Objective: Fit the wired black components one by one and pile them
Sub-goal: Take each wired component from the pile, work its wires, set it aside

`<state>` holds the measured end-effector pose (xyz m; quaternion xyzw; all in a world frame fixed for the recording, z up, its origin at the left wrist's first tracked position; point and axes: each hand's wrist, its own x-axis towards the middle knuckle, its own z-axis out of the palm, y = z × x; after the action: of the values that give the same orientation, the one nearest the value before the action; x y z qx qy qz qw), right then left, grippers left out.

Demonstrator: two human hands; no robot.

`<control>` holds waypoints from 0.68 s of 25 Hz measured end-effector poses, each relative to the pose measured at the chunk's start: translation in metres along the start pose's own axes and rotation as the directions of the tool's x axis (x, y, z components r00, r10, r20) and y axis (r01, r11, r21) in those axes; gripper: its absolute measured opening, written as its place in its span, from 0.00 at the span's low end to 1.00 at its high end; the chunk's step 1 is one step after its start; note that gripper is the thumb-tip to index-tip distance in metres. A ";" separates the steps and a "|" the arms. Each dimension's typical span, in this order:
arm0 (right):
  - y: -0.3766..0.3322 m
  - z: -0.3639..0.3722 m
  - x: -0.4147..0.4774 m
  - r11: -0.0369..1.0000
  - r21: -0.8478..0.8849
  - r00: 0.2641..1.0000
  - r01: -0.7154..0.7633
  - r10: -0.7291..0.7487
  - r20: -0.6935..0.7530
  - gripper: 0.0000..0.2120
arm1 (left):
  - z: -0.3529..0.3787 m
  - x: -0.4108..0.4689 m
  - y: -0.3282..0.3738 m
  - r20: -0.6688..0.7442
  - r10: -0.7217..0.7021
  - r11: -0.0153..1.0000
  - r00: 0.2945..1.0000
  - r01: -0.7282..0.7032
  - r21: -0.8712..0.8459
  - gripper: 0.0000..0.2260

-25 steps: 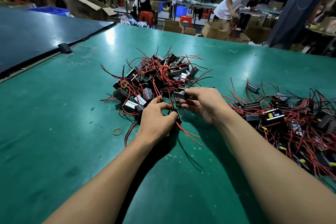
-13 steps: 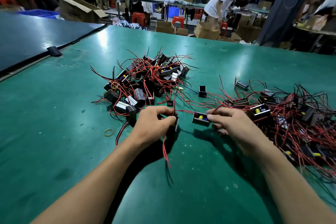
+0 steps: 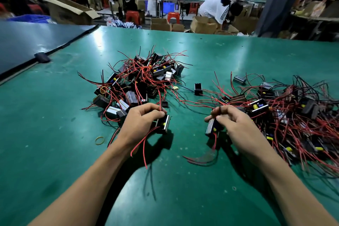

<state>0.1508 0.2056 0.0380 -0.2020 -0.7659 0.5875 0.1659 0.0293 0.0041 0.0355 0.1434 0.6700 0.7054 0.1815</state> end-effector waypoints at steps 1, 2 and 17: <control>-0.001 0.000 -0.002 1.000 -0.006 0.999 0.010 -0.009 0.040 0.07 | 0.001 -0.001 0.000 0.027 -0.008 1.000 1.000 0.008 0.011 0.04; -0.002 0.001 -0.004 0.998 -0.053 0.996 0.025 -0.021 0.085 0.07 | 0.002 -0.002 -0.001 0.062 -0.013 0.999 0.998 0.011 0.034 0.04; 0.003 0.008 -0.009 0.878 -0.419 0.964 0.229 -0.265 -0.028 0.05 | 0.000 -0.004 -0.007 0.363 -0.054 0.970 0.930 -0.037 0.240 0.05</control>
<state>0.1553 0.1948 0.0326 -0.1578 -0.8842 0.3775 0.2253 0.0335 0.0021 0.0285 0.2906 0.7061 0.5782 0.2875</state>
